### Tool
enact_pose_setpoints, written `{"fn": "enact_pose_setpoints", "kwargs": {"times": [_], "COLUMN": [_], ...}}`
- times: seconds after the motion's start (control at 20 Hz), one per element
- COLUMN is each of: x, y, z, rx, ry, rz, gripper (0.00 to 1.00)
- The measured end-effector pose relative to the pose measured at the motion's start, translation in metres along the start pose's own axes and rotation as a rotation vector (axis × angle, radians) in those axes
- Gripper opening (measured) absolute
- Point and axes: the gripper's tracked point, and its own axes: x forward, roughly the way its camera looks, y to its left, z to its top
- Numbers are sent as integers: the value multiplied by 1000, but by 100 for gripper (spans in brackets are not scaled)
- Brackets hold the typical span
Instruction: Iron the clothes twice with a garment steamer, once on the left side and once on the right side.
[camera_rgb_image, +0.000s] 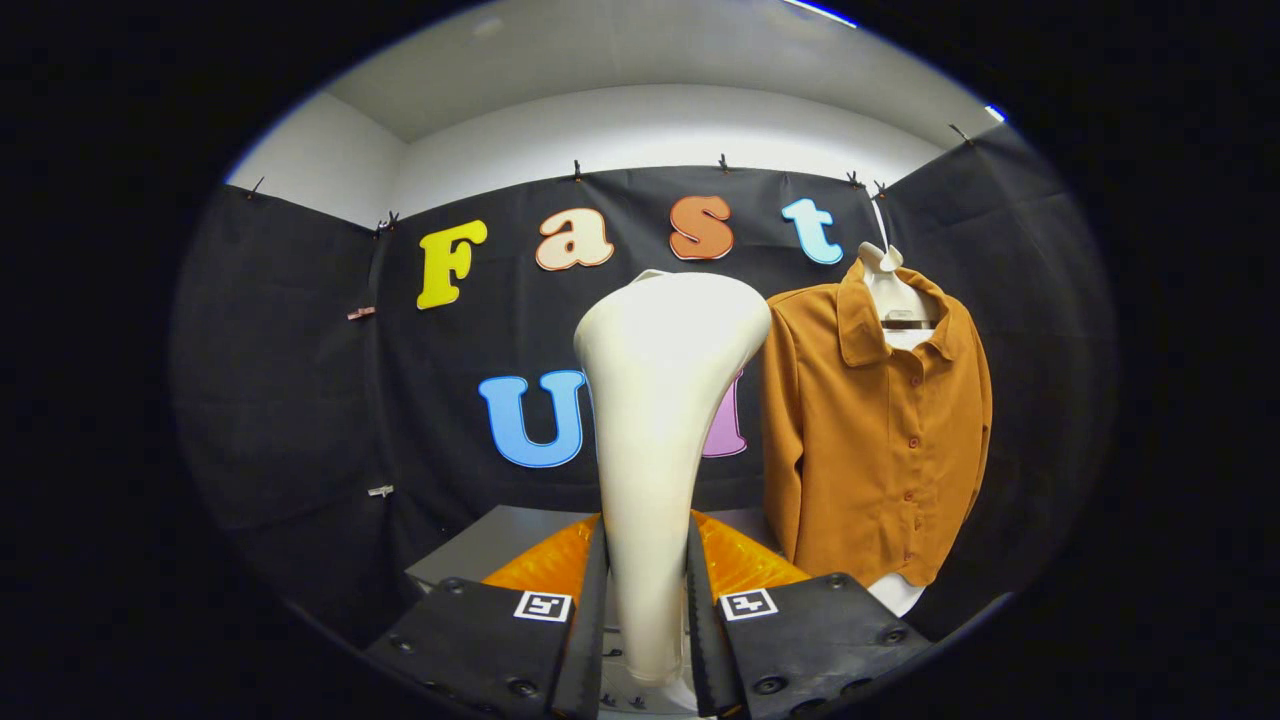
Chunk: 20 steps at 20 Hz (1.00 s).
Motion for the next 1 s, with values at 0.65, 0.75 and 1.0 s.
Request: {"fn": "enact_pose_setpoints", "kwargs": {"times": [0.65, 0.75, 1.0], "x": [-3, -2, -2], "y": [-8, -8, -11], "z": [11, 12, 13], "rx": [-17, -16, -24], "ry": [-26, -29, -34], "rz": [4, 5, 2], "gripper": [39, 39, 39]}}
